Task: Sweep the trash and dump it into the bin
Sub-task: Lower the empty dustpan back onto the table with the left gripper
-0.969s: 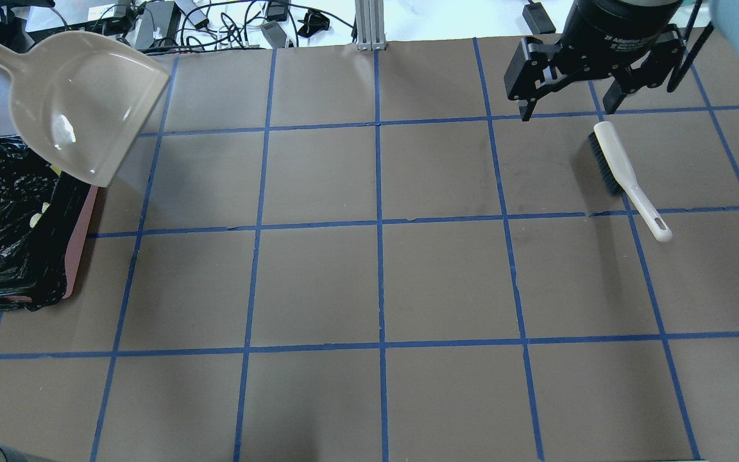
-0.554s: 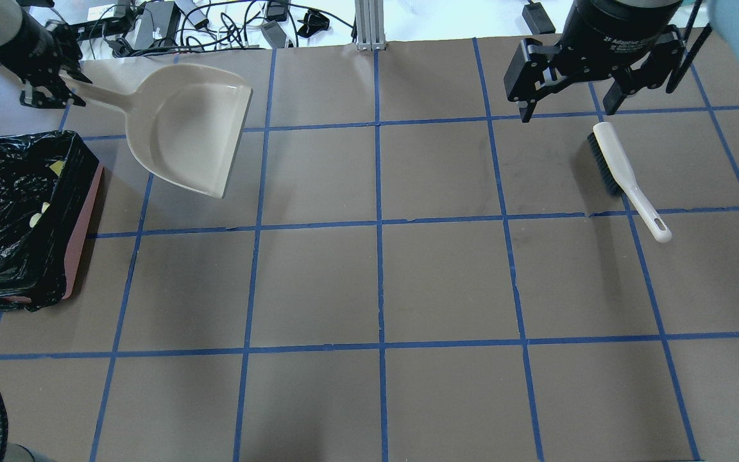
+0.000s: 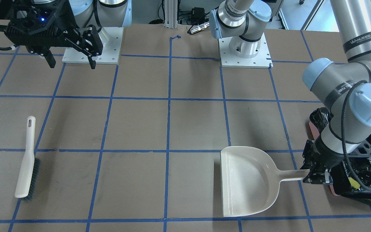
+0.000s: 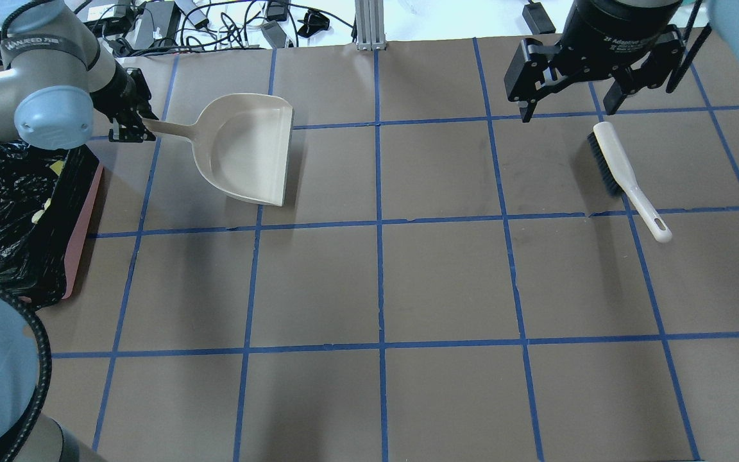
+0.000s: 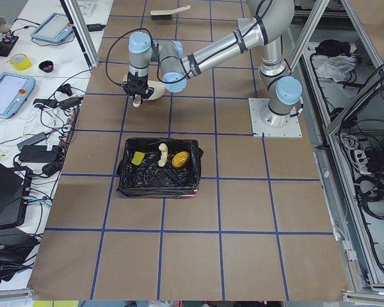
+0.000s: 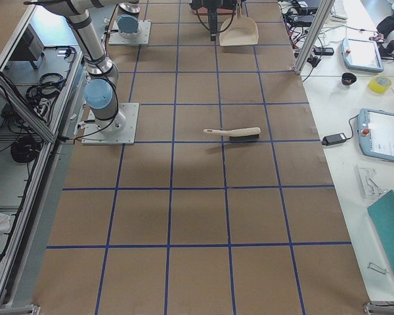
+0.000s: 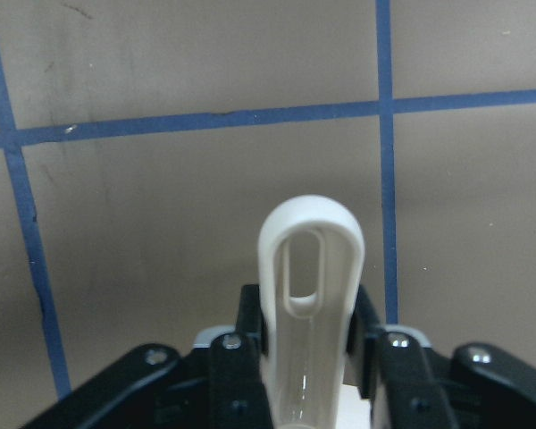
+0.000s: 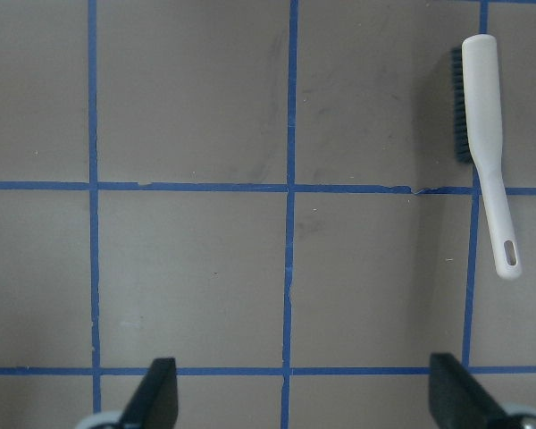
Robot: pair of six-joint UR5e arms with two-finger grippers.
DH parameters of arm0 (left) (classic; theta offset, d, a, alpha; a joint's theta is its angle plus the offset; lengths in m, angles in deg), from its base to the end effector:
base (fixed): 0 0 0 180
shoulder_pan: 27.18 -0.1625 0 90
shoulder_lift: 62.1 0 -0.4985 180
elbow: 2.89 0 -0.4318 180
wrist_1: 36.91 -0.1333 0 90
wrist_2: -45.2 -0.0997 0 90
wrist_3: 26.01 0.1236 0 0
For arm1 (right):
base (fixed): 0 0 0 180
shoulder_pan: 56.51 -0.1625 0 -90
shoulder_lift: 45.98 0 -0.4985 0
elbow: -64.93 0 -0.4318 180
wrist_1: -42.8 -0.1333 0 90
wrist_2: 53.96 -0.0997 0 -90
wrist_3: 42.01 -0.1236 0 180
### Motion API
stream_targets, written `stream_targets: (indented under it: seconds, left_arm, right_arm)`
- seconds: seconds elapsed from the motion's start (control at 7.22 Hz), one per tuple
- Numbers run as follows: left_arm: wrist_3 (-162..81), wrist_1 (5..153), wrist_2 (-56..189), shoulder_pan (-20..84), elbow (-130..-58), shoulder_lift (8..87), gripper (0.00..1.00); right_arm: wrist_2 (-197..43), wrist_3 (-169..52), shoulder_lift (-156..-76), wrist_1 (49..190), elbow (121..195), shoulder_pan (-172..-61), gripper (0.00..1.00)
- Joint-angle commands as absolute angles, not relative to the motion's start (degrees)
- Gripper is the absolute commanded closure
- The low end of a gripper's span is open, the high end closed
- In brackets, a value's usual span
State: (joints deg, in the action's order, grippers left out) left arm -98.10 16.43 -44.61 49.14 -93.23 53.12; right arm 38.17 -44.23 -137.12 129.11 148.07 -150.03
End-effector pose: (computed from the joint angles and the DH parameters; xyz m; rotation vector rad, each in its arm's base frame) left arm 0.0412 -0.7347 0.3251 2.0641 -2.2231 0.2548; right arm 0.1608 -0.5175 0.6053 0.0331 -3.1058 0.1196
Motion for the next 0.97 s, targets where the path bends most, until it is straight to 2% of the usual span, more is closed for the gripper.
stream_targets:
  seconds: [0.0, 0.83]
  left_arm:
    - [-98.8, 12.7, -44.7, 49.4, -92.8, 56.1, 1.0]
    - [-103.4, 16.7, -45.2, 49.3, -93.1, 55.3, 1.0]
  right_arm:
    - [38.1, -44.2, -137.1, 129.1, 148.1, -150.0, 0.0]
    - [38.2, -44.2, -137.1, 129.1, 148.1, -150.0, 0.0]
